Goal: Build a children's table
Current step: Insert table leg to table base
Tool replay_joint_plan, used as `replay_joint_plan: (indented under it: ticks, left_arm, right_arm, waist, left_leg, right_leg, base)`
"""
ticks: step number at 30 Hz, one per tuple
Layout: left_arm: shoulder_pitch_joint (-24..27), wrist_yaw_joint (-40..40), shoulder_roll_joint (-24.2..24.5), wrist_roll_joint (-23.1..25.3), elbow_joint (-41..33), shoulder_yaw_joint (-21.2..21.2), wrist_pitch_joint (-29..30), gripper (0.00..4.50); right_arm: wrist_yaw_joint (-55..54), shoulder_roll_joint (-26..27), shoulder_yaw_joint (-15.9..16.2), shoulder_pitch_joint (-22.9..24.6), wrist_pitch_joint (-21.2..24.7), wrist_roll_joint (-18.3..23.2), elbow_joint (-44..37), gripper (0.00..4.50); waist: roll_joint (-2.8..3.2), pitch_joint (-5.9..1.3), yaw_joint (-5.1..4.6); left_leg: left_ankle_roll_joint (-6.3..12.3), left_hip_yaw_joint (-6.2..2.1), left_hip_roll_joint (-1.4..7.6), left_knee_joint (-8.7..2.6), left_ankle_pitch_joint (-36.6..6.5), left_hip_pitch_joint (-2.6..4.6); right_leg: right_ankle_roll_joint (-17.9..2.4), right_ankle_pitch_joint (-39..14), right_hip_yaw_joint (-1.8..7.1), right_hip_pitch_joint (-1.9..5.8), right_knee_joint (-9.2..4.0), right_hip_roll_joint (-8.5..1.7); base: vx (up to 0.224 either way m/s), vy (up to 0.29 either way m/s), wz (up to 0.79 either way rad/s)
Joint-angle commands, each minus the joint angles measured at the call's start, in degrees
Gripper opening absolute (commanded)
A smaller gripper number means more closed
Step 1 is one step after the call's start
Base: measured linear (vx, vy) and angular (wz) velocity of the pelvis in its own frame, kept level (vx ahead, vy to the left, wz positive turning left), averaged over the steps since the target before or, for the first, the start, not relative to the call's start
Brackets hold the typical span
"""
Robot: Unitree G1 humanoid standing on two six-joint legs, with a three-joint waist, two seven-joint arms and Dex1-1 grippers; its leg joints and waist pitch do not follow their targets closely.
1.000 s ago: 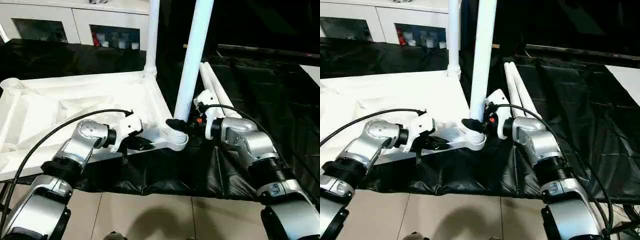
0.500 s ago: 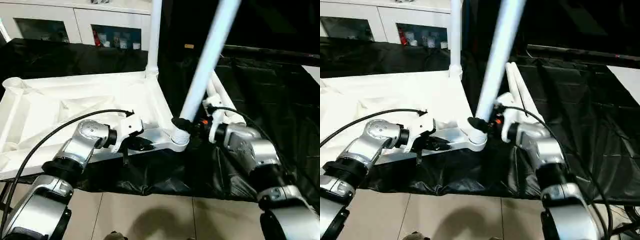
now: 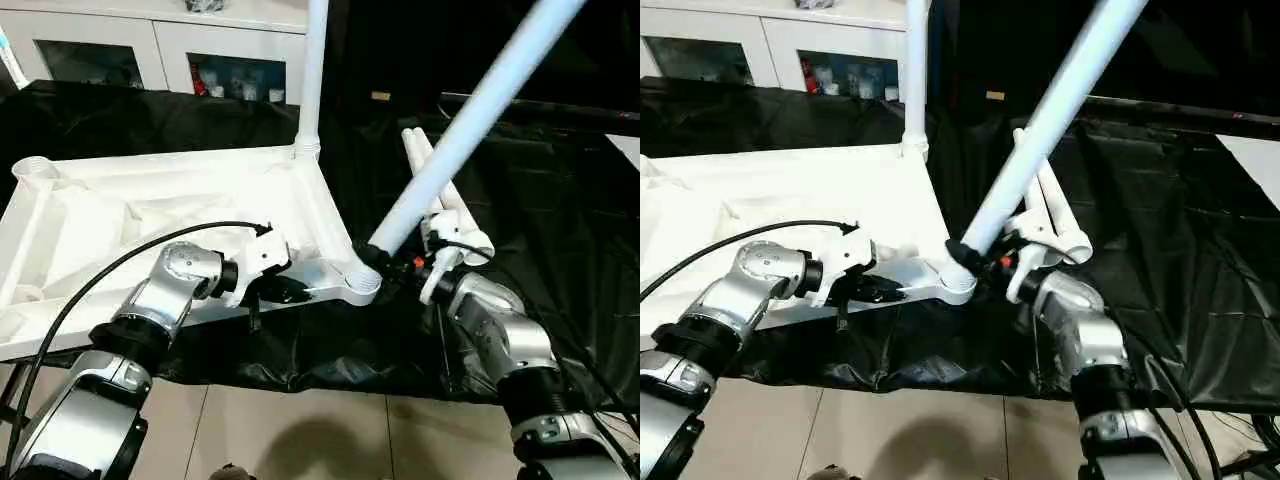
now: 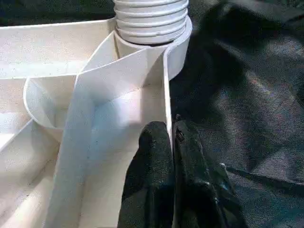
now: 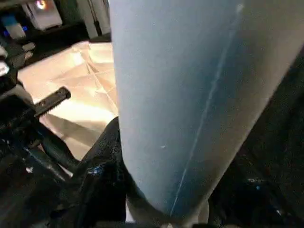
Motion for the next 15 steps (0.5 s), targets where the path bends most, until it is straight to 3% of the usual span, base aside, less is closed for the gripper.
replay_joint_plan:
  ticks: [1, 4, 7, 8, 11, 15]
  left_arm:
    - [-0.7, 0.51, -0.6, 0.0, 0.51, 0.56, -0.51, 0.0]
    - [-0.82, 0.59, -0.83, 0.15, 0.66, 0.62, -0.64, 0.0]
    - [-0.73, 0.59, -0.86, 0.12, 0.45, 0.61, -0.55, 0.0]
    - [-0.56, 0.51, -0.84, 0.08, 0.18, 0.61, -0.44, 0.0]
    - [-0.3, 0.4, -0.84, 0.09, -0.08, 0.65, -0.36, 0.0]
    - [0.06, -0.99, -0.54, -0.25, -0.73, 0.66, -0.19, 0.0]
  right_arm:
    - [-0.58, -1.46, 2.85, 1.93, 0.84, -4.15, 1.51, 1.87]
    - [0.28, -1.64, 5.64, 1.37, 0.86, -5.77, 0.81, 1.86]
    - [0.72, -1.71, 6.42, 0.83, 0.92, -6.32, 1.1, 1.86]
    - [1.3, -1.8, 6.95, 0.38, 1.23, -6.56, 1.49, 1.86]
    - [2.0, -2.2, 7.89, -0.22, 1.44, -7.34, 2.34, 1.86]
    - [4.56, -2.47, 8.49, -1.36, 1.4, -7.23, 3.97, 1.86]
  waist:
    - [0.58, -3.64, -0.25]
    - [0.42, -3.5, -0.29]
    - [0.14, -3.54, -0.37]
    - [0.29, -3.56, -0.37]
    - [-0.12, -3.47, -0.46]
    - [0.01, -3.53, -0.46]
  left_leg:
    - [-0.55, -0.1, 1.12, -4.22, -11.97, 0.5]
    - [-0.55, -0.15, 1.14, -4.33, -12.46, 0.54]
    - [-0.31, -0.14, 1.15, -4.31, -12.39, 0.5]
    - [-0.25, -0.16, 1.17, -4.34, -12.21, 0.52]
    - [-0.07, -0.12, 1.15, -4.34, -12.41, 0.47]
    - [-0.02, -0.16, 1.21, -4.38, -12.64, 0.52]
  right_leg:
    - [-10.26, -11.32, 3.09, 2.87, -5.29, -4.41]
    - [-9.37, -13.7, 3.13, 2.79, -5.52, -4.4]
    - [-9.36, -13.47, 3.18, 2.76, -5.53, -4.41]
    - [-9.53, -13.07, 3.16, 2.74, -5.44, -4.4]
    - [-9.44, -13.89, 3.14, 2.68, -5.56, -4.4]
    - [-9.47, -13.8, 3.15, 2.63, -5.56, -4.42]
  base:
    - [0.0, 0.0, 0.0]
    - [0.0, 0.0, 0.0]
    - [0.0, 0.0, 0.0]
    - [0.0, 0.0, 0.0]
    - [0.0, 0.0, 0.0]
    - [0.0, 0.0, 0.0]
